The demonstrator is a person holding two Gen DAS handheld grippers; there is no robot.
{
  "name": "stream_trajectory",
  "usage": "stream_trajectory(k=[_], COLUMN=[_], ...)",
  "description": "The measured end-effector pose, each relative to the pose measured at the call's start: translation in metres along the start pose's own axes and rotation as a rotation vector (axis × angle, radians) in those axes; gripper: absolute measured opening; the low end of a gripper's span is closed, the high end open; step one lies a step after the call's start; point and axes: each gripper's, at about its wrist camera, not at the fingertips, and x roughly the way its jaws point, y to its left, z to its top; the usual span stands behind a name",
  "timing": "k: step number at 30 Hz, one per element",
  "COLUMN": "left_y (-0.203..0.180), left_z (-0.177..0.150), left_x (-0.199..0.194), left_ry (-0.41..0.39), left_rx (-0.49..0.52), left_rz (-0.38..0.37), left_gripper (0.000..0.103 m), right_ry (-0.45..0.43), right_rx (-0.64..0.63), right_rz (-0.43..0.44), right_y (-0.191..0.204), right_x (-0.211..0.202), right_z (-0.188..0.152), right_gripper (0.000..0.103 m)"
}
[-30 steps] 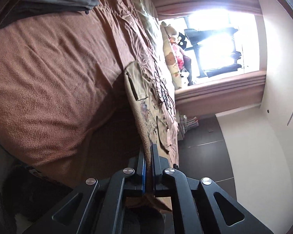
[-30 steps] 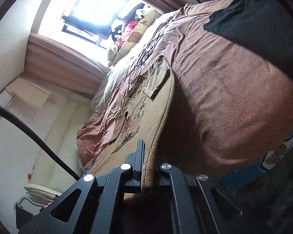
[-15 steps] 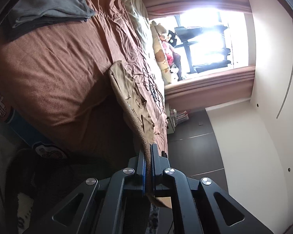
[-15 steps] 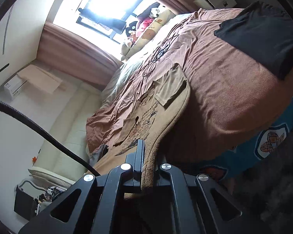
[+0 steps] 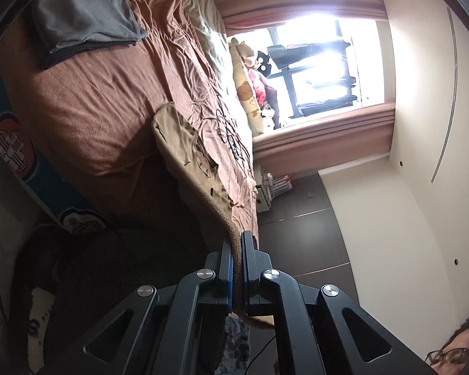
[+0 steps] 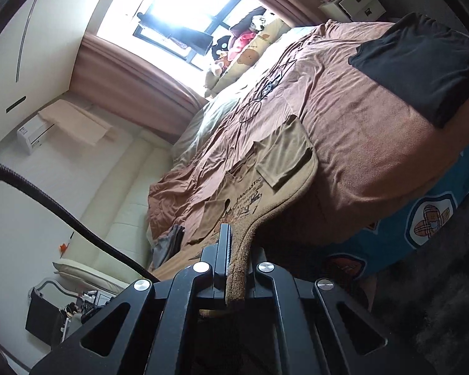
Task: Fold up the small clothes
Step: 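Lift the hem with both tools and fold it toward the collar, release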
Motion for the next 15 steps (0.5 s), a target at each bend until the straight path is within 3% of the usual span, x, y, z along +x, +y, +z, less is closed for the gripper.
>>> stream_trajectory(k=[15], left_y=[-0.021], left_z=[0.064], left_x=[0.061], left_ry=[-0.013], left_rx=[0.021], left_rz=[0.041], left_gripper=[0.004], right_ry=[-0.013], right_rx=[-0.027], right_rz=[-0.022], right_y=[0.007], right_x=[0.068], right_z=[0.063], right_gripper=[0.000])
